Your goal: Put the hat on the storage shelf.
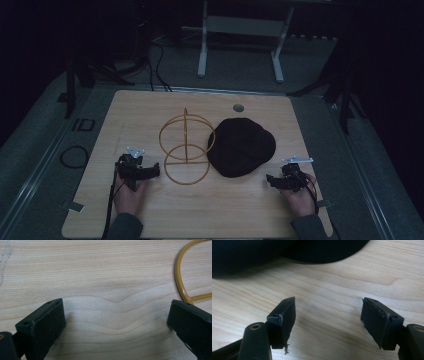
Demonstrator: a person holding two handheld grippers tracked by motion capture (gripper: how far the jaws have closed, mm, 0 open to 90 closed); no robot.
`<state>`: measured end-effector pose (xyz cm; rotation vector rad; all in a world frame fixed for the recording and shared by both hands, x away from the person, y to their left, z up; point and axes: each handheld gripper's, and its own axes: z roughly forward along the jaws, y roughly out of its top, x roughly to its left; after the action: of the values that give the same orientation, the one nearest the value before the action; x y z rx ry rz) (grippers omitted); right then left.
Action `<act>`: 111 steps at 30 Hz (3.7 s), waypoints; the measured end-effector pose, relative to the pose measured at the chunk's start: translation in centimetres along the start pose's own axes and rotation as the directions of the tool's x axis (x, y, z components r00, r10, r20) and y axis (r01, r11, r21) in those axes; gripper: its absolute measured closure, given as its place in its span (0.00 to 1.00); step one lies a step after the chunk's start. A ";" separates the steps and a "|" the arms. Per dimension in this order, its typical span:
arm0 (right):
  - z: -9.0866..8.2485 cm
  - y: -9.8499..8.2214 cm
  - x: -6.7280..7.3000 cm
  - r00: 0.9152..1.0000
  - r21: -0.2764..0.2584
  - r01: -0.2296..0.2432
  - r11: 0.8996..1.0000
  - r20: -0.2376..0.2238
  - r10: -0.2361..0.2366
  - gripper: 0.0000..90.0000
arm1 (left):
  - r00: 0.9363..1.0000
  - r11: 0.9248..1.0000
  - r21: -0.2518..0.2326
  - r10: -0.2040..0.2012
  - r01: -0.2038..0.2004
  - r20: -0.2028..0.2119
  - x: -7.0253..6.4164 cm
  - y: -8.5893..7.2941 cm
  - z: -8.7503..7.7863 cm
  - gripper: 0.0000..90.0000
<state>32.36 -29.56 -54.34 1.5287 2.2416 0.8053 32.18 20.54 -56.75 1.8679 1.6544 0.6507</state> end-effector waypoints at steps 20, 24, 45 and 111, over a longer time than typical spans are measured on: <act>-2.1 2.4 0.5 0.994 0.035 0.081 0.996 -0.081 -0.078 0.31 | 1.000 1.000 -0.002 -0.003 0.003 -0.002 -0.1 0.0 0.0 0.01; -2.4 3.0 0.4 0.992 0.036 0.089 0.995 -0.089 -0.086 0.31 | 1.000 1.000 -0.002 -0.004 0.004 -0.002 -0.1 0.0 0.0 0.01; -3.0 7.3 0.4 0.986 0.049 0.138 0.989 -0.103 -0.133 0.29 | 1.000 1.000 -0.001 -0.004 0.004 -0.003 -0.1 0.0 0.0 0.01; 3.9 16.6 -0.2 0.997 0.245 0.008 0.970 -0.077 0.011 0.38 | 1.000 1.000 -0.001 -0.003 0.003 -0.002 -0.1 0.0 0.0 0.01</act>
<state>47.01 -24.15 -47.41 1.6305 2.4744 0.6156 32.17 20.48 -56.76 1.8638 1.6580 0.6527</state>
